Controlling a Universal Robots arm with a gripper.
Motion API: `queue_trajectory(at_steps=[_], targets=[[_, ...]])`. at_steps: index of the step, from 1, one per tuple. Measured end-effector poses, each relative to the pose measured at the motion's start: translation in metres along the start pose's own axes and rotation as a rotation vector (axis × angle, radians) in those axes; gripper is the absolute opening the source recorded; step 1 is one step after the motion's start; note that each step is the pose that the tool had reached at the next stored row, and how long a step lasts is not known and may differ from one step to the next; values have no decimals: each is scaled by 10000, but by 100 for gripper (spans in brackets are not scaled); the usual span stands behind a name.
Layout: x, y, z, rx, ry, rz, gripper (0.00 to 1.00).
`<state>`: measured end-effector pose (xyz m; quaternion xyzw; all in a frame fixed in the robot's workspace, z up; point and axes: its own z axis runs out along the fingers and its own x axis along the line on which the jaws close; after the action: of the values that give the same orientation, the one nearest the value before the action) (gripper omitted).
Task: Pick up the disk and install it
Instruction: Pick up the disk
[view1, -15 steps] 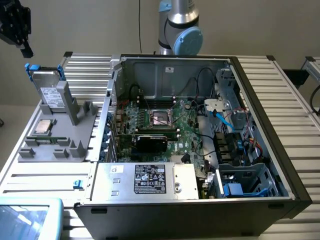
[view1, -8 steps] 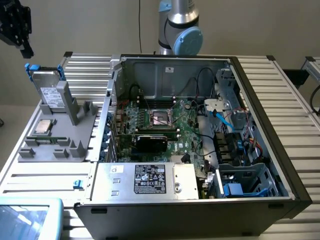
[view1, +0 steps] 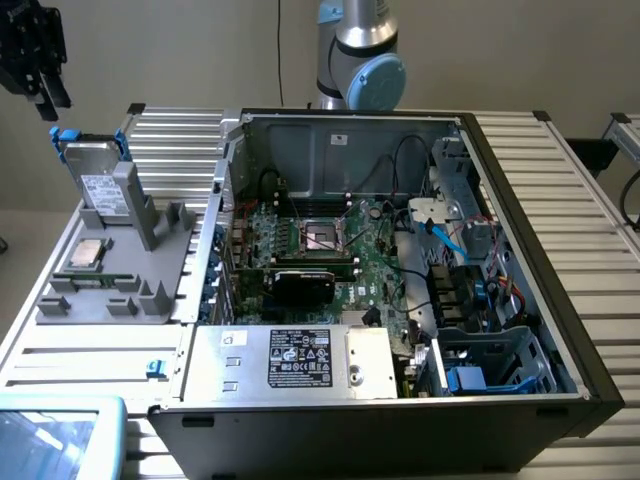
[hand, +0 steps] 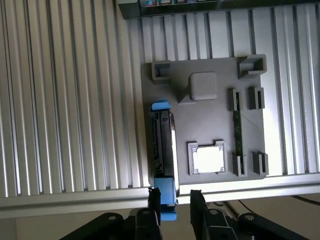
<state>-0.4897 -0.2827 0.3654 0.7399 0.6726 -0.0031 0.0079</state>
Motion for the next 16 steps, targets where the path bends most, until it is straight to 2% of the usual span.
queue_trajectory(at_steps=[1,8,9,12,16], targets=[[0,0,0,1,0,0,39],[0,0,0,0,0,0,41],[0,0,0,0,0,0,47],[0,1,8,0,2,0,47],[1,0,74,4,45,0,47]])
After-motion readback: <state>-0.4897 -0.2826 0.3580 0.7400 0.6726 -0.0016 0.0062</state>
